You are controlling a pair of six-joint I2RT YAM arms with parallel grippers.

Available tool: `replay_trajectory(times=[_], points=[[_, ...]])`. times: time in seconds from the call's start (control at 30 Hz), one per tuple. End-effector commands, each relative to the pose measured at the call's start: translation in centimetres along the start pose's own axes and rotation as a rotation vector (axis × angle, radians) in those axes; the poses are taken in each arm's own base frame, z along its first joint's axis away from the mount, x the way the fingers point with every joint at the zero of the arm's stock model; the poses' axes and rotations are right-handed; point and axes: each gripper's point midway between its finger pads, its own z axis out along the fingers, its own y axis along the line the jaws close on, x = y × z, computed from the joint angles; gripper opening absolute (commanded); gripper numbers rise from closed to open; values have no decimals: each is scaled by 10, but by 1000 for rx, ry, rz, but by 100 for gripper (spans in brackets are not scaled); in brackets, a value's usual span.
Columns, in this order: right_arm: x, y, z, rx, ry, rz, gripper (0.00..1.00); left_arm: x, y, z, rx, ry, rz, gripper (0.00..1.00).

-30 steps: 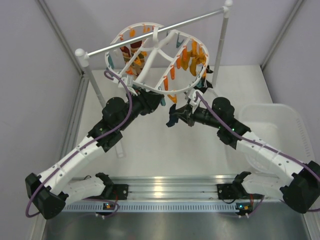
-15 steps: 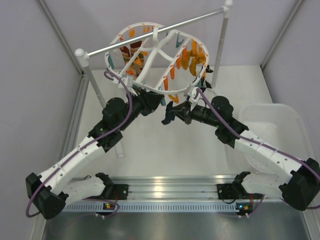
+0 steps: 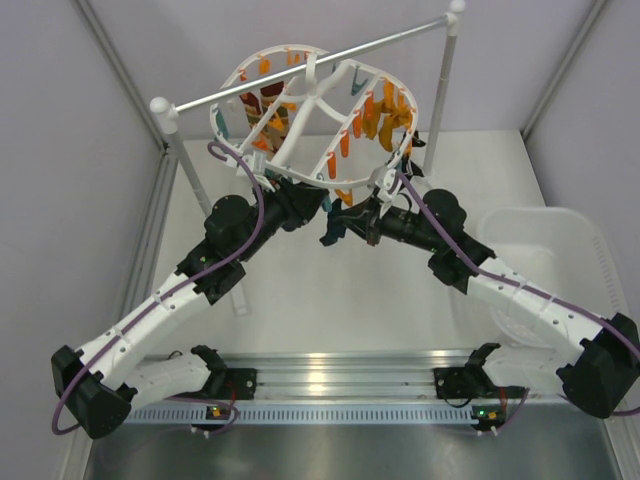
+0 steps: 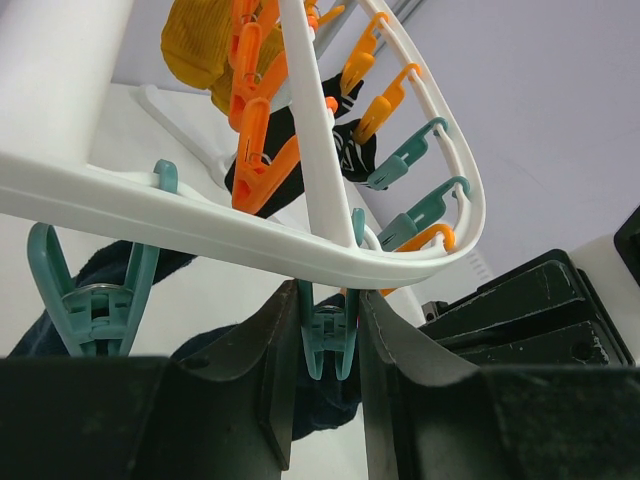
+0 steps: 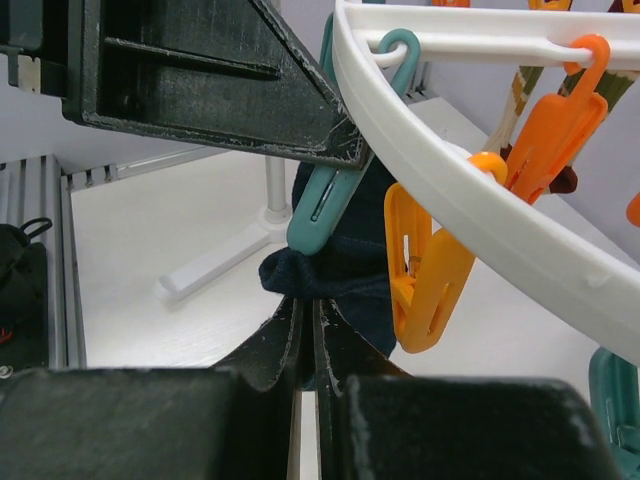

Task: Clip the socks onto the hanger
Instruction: Clamp the sock onto the hanger.

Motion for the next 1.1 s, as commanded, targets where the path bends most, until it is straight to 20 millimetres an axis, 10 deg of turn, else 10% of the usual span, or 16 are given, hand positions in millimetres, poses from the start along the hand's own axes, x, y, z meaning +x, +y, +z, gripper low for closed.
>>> replay_trajectory(times=[0.0, 0.97, 1.07], points=[[-42, 9, 5, -31, -108, -33, 0, -14, -1, 3, 5, -58, -18, 0], [-59, 8, 9, -22, -150, -18, 0, -10, 6, 3, -30, -47, -21, 0], [-58, 9, 9, -22, -143, -15, 0, -11, 7, 2, -40, -49, -16, 24]])
